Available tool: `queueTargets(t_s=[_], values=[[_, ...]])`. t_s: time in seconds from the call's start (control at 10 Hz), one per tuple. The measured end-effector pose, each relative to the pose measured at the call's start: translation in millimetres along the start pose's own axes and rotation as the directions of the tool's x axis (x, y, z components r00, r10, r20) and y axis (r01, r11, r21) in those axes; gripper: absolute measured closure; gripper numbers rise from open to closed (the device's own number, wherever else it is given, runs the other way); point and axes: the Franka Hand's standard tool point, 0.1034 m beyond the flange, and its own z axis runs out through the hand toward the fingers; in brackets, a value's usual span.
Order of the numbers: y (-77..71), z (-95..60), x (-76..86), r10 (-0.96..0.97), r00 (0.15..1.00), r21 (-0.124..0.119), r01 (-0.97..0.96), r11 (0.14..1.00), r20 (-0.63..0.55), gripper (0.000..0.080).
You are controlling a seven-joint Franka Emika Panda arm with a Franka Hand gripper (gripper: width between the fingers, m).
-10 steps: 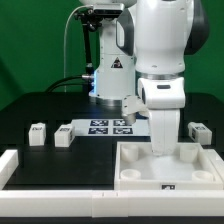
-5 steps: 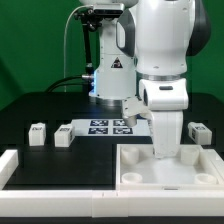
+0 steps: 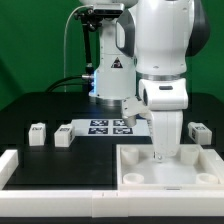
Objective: Assemble one leg
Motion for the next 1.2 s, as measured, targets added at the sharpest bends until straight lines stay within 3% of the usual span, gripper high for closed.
queueTargets(t_s=[0.1,0.2,0.3,0.6,0.9,1.2], values=[[0.0,0.0,-0.1,0.000,1.000,0.000,0.000,1.000,0.000,0.0308],[0.0,0.0,-0.3,0.001,1.000,0.000,-0.001,1.000,0.000,0.0196],[0.1,0.0,-0.5,0.001,1.000,0.000,-0.001,1.000,0.000,0.0164],[0.1,-0.3,-1.0,0.003,1.000,0.000,-0.003,1.000,0.000,0.0154],[-20.7,-21.5,1.0,0.073,0.997,-0.012,-0.073,0.997,0.009,0.0150],[-22.8,-47.2,10.5,0.166,0.986,-0.048,-0.166,0.985,0.007,0.0150]])
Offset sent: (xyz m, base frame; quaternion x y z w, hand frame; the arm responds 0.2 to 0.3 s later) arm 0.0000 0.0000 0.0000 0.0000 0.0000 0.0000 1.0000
